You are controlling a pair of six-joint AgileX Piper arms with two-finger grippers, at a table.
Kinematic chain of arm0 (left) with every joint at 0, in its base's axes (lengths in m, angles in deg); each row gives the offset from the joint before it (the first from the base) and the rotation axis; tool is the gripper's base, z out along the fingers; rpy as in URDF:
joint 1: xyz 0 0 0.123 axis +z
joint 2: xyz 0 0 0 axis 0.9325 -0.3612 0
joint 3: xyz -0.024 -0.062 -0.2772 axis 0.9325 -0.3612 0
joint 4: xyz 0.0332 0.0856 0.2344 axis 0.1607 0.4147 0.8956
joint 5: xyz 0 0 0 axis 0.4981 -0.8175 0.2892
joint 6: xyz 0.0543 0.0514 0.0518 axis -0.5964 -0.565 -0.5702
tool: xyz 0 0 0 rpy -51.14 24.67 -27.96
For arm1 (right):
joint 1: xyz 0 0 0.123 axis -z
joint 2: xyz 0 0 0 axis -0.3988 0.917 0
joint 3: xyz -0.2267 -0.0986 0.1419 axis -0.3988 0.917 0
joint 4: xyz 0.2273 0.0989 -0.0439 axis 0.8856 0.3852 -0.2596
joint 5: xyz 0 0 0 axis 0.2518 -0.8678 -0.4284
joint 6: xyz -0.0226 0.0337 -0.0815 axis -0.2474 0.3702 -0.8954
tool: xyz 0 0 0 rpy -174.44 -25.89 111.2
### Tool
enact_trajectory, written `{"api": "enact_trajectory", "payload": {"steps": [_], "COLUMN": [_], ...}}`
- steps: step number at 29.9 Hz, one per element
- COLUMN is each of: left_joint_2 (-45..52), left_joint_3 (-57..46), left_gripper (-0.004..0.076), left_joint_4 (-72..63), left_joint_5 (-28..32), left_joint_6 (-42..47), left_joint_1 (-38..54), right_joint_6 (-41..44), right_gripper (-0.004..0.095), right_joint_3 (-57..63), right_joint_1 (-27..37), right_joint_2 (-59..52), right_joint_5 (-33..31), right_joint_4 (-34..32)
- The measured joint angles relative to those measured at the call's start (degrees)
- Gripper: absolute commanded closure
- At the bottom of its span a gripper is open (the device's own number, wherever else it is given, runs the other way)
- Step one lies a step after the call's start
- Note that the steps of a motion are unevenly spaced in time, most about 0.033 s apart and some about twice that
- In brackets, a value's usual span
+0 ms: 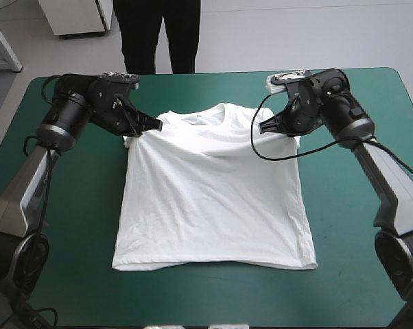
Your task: Fold the cloth
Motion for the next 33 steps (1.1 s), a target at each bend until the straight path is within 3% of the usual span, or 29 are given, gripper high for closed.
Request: {"api": "enact_trajectory", "payload": {"steps": [12, 19, 25, 29, 33], "left_joint_2": [5.8, 7.0, 7.0, 5.3, 1.7], "left_joint_3": [17.3, 24.5, 25.2, 25.3, 25.3], "left_gripper": [0.0734, 0.0734, 0.0734, 0.0734, 0.0734], "left_joint_4": [0.0, -1.9, -2.5, -2.5, -1.6], "left_joint_5": [-3.3, -3.4, -3.2, -0.3, 6.4], "left_joint_6": [0.0, -0.5, -0.9, -1.0, -1.1], "left_joint_1": [0.0, 0.0, 0.0, 0.0, 0.0], "right_joint_6": [0.0, -0.2, -0.3, 0.0, 3.3], "right_gripper": [0.0925, 0.0925, 0.0925, 0.0925, 0.0926], "right_joint_3": [-2.7, -13.5, -14.7, -14.7, -14.7], "right_joint_1": [0.0, 0.0, 0.0, 0.0, 0.0], "right_joint_2": [-14.4, -15.4, -15.1, -13.0, -8.6], "right_joint_5": [-0.5, -2.7, -2.7, -1.4, 5.0], "right_joint_4": [-4.3, -4.8, -5.7, -7.6, -12.0]}}
